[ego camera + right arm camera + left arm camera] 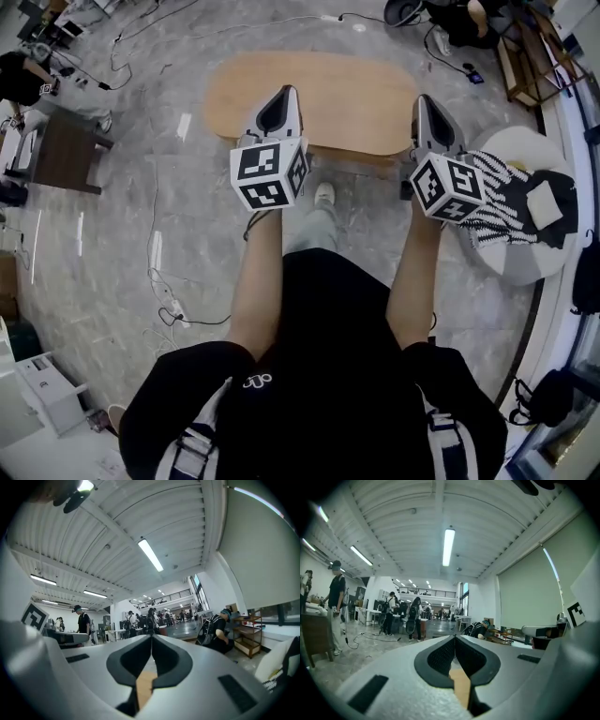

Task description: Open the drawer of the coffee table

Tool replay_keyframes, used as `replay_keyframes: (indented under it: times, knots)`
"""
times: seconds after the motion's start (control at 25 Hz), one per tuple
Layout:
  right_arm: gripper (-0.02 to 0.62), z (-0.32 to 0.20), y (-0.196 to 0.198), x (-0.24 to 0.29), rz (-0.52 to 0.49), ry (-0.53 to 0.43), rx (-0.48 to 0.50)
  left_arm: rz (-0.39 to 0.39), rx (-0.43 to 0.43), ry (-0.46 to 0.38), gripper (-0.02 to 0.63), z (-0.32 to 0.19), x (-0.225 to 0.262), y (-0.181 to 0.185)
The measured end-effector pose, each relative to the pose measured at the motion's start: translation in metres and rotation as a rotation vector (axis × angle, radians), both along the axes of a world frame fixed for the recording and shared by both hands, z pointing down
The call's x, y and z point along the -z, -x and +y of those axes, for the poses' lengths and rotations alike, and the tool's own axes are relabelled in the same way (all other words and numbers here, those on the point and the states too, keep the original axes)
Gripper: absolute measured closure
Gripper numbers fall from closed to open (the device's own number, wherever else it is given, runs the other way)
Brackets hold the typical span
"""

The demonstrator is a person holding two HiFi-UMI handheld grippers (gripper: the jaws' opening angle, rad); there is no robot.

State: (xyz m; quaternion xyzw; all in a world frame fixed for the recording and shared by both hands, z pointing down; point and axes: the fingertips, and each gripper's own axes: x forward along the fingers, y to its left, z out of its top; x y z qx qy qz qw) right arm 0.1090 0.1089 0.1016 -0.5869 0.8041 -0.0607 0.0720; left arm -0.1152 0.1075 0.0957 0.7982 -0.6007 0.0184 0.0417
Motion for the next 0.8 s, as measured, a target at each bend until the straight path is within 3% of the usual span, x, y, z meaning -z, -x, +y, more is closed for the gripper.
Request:
replay_keyframes:
  times: [0.2,0.44,0.8]
  knots:
    - [0.583,-0.065,-0.011,-0.013,-0.022,0.057,-0.053,-0.002,-0.052,0.043,0.597,-0.076,-0.007,-0.009]
    - [0.583,-0.158,0.005,-0.014,-0.008,0.103,-0.058,0.016,-0.087,0.086,0.596,-0.174,-0.011,-0.004]
    - [0.583,-0.271,0.048,0.029,0.092,0.082,-0.030,0.066,-0.122,0.052,0.597,-0.293,0.015,0.020]
